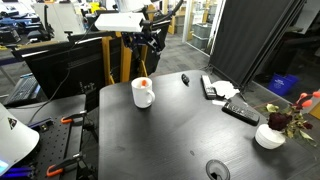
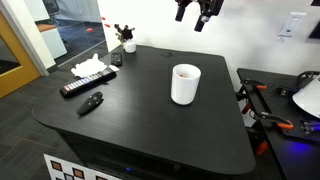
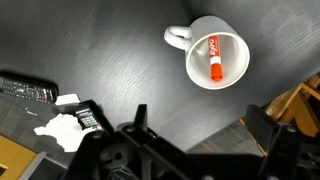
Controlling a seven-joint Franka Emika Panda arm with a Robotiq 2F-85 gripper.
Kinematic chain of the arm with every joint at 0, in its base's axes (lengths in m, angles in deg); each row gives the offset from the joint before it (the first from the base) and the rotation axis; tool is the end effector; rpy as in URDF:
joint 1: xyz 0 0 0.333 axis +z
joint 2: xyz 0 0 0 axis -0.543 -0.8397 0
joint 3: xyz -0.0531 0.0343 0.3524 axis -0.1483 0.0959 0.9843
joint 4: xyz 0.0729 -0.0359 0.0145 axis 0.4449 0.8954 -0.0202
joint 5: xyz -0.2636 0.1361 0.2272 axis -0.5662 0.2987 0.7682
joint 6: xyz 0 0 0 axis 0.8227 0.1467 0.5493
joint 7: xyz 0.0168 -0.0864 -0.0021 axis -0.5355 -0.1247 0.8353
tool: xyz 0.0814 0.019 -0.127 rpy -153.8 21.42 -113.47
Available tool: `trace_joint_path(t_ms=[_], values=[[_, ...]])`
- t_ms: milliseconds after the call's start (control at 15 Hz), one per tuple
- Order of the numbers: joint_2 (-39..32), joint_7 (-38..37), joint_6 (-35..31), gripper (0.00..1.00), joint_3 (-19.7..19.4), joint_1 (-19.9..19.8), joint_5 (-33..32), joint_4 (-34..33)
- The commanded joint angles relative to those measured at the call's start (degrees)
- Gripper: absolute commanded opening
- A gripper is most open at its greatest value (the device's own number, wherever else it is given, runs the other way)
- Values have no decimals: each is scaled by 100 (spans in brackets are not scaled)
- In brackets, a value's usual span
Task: Remove the marker out of the cup and put it on the table
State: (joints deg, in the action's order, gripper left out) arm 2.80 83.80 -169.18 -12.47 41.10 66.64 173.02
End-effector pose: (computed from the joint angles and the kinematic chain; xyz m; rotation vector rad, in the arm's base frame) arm 0.4531 0.0195 0.4006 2.8990 1.1341 0.4047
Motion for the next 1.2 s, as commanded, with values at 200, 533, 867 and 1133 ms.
trace_joint_path(t_ms=[200, 533, 867, 1133], values=[[-187, 383, -38, 100, 145, 13, 287, 264], [-239, 462, -42, 100, 315, 87, 488, 435], [-236, 251, 9, 100, 381, 23, 337, 415], [-273, 338, -129, 100, 372, 40, 375, 422]])
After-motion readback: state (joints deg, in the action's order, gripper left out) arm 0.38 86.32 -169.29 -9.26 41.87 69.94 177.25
